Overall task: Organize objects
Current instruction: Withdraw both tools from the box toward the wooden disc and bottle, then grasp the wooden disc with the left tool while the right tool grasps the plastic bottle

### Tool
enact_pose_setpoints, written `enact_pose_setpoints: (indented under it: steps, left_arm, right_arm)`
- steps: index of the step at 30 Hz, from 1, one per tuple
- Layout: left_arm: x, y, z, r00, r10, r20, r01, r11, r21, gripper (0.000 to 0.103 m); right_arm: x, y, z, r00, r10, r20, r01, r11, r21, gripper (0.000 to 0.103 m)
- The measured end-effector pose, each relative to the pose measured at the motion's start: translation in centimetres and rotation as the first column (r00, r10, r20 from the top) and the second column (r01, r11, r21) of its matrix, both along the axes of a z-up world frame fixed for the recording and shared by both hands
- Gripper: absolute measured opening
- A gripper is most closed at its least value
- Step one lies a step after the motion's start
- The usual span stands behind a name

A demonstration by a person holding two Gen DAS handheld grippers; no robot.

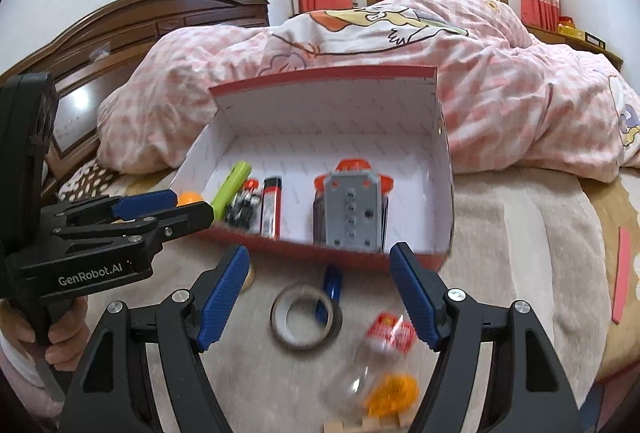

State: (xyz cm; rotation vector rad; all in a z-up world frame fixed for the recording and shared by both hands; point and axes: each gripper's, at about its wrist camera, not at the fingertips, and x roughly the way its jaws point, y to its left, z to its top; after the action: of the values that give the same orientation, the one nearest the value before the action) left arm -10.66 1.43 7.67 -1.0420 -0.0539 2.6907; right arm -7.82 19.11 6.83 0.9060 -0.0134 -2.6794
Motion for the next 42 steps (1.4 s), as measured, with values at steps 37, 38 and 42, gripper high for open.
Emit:
enact_pose_setpoints:
  steps: [37,38,42]
  left_arm:
    - [0.1,2.7,-5.4,0.991,-0.010,0.131,0.013,1.000,-0.021,0.055]
    - [0.1,2.7,-5.4,0.991,-0.011,0.134,0.013,1.000,-0.018,0.055]
    - [-0.2,2.9,-5.5,0.991,-0.007,0.131,0.007,1.000,-0.004,0.055]
  right_arm:
    - [3.5,3.9,-4.6,0.985,-0.055,0.161,0.054,0.998,0.012,0.074]
    - [3.4,3.8,-4.5,0.985,-0.051,0.163,0.051,0.999,0.008,0.074]
    - [2.4,3.7,-3.3,0.988,-0.041,0.149,0.046,0.998,-0.030,0.074]
